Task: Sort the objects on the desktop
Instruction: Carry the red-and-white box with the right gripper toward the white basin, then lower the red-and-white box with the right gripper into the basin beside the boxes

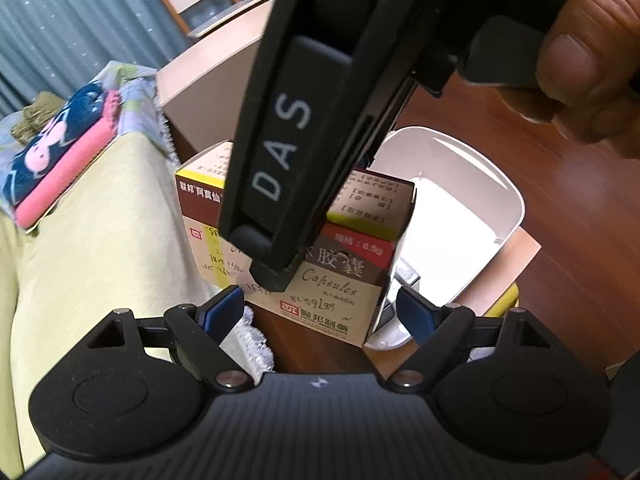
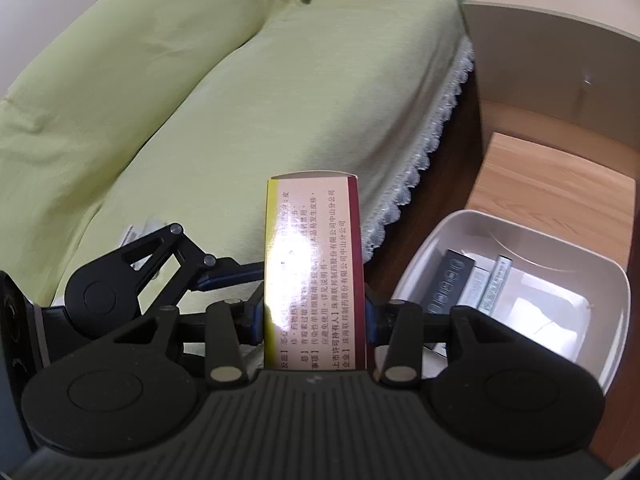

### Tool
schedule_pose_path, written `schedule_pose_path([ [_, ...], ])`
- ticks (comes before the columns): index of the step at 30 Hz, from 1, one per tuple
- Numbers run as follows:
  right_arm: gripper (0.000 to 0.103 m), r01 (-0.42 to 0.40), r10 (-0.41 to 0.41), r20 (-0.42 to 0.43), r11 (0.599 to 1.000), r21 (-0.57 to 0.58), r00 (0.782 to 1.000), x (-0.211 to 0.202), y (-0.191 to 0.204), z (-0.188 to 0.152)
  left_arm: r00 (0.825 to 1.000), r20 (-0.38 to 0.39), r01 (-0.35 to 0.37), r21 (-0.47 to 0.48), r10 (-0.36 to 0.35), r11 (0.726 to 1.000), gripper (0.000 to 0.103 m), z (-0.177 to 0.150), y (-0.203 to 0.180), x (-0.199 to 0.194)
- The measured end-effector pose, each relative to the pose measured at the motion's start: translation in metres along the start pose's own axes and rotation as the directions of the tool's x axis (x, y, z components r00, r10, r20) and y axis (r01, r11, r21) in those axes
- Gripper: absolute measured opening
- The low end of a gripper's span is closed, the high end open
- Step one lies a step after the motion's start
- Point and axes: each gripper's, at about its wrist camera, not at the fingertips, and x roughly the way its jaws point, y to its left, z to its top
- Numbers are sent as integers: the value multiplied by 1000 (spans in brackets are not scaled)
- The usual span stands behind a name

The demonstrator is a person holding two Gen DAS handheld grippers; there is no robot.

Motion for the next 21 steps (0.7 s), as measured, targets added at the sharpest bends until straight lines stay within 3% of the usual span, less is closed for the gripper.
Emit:
schedule_pose_path([
  [7,40,22,-23,13,998,65,1000,-5,-28,-8,998,23,53,35,-54,998,84,4,-22,11],
  [21,40,58,-61,22,990,126,998,-11,-55,-18,996,34,86,64,-88,994,84,6,-41,30],
])
